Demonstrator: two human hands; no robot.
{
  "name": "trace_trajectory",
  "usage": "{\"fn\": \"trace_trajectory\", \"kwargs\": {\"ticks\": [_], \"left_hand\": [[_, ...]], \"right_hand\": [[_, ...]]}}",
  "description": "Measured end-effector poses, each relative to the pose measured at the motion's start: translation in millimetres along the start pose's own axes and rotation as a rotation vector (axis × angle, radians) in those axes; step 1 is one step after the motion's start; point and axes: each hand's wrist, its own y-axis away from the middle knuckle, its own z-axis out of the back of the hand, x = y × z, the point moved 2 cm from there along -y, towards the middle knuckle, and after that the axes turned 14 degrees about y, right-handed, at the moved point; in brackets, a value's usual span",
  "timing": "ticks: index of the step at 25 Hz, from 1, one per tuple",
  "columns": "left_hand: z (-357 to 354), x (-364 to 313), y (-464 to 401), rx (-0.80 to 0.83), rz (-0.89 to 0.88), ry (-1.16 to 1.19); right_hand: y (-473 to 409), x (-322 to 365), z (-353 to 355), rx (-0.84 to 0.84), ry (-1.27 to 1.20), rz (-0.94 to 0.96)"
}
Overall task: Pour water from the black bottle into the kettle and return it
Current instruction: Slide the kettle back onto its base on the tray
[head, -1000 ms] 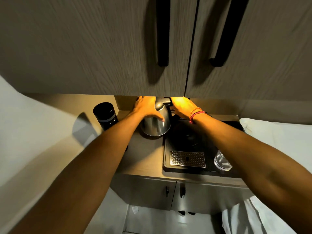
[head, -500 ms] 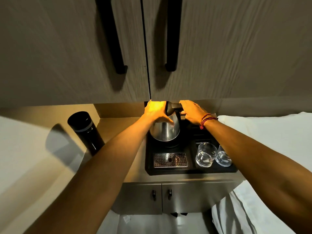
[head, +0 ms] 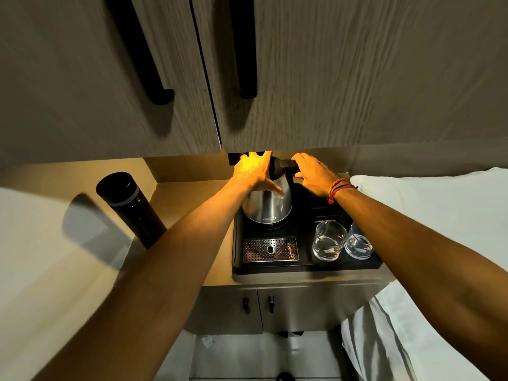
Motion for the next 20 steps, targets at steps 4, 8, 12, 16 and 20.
{"fn": "trace_trajectory", "kwargs": {"ticks": [4,8,12,16,20], "left_hand": [[-8,2,1,0.004,0.018,-0.006],[-7,10,0,0.006,-0.006,0.006],[-12,16,8,-0.047,-0.06,0.043],[-22,22,29,-0.205,-0.177,-0.009],[-26,24,31,-0.204,-0.204,-0.11]], "right_hand": [[1,-3,-9,0.002,-0.002,0.033],[2,-1,-17,-0.026,-0.008,0.002],[9,-4,-23,-0.044,0.031,-0.076],[20,-5,-31,-0.07,0.106,-0.161],[18,-3,-31,-0.061,0.118,-0.181]]}}
